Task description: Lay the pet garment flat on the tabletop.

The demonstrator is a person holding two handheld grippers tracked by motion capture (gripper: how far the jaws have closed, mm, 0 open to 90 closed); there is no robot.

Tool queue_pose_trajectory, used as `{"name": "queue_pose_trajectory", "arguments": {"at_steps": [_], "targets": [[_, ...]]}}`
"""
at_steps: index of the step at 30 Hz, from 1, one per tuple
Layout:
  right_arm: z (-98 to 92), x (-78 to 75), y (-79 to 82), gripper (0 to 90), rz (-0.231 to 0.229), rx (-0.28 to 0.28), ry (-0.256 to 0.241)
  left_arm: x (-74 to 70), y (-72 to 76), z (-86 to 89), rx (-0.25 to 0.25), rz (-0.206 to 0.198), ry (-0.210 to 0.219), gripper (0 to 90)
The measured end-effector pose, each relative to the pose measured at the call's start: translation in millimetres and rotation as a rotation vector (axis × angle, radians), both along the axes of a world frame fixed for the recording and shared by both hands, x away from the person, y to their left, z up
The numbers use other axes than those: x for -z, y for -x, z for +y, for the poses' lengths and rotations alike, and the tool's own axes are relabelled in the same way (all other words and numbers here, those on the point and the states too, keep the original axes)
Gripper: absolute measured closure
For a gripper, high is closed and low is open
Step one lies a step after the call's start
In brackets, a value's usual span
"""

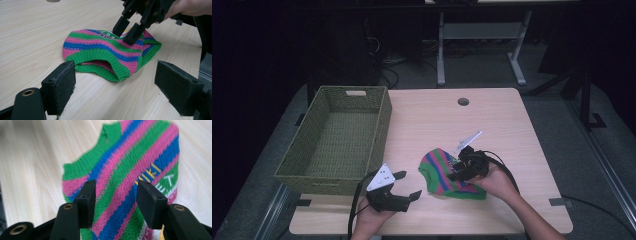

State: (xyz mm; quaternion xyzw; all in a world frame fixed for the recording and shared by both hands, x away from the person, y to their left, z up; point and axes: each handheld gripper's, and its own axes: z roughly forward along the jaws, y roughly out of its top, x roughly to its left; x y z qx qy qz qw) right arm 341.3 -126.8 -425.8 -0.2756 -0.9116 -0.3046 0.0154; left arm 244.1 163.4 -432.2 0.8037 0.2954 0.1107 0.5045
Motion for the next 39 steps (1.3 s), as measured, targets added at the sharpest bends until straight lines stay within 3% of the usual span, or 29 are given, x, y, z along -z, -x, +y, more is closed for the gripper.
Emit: {"name": "queue_pose_trajectory", "arguments": {"at_steps": [6, 12, 15, 20, 26, 34, 39], "targets": [[9.3, -14.7, 10.6, 49.3, -0.042, -0.077, -0.046, -0.3, 0.2, 1.3, -0.002, 0.000, 0.000, 16.8], [34.5, -5.2, 22.3, 49.5, -0.053, -0.198, -0.021, 0.0, -0.2, 0.9, 0.000, 0.001, 0.001, 16.8], [40.0, -0.6, 23.2, 49.6, -0.056, -0.217, -0.007, 0.3, -0.5, 0.9, 0.001, 0.003, -0.001, 16.9], [49.3, 12.2, 23.0, 49.5, -0.036, -0.227, 0.013, 0.7, -0.9, 1.1, 0.001, 0.007, -0.002, 16.9], [56.7, 22.7, 24.3, 53.3, -0.047, -0.226, 0.025, 0.7, -0.8, 0.4, 0.003, 0.008, -0.003, 16.9], [59.1, 26.6, 39.4, 62.2, -0.200, -0.229, 0.083, 1.5, -1.6, 0.8, 0.004, 0.018, 0.004, 17.0], [59.8, 26.2, 39.9, 74.8, -0.217, -0.202, 0.098, 1.2, -3.5, 4.9, -0.004, 0.028, 0.033, 17.1]]}}
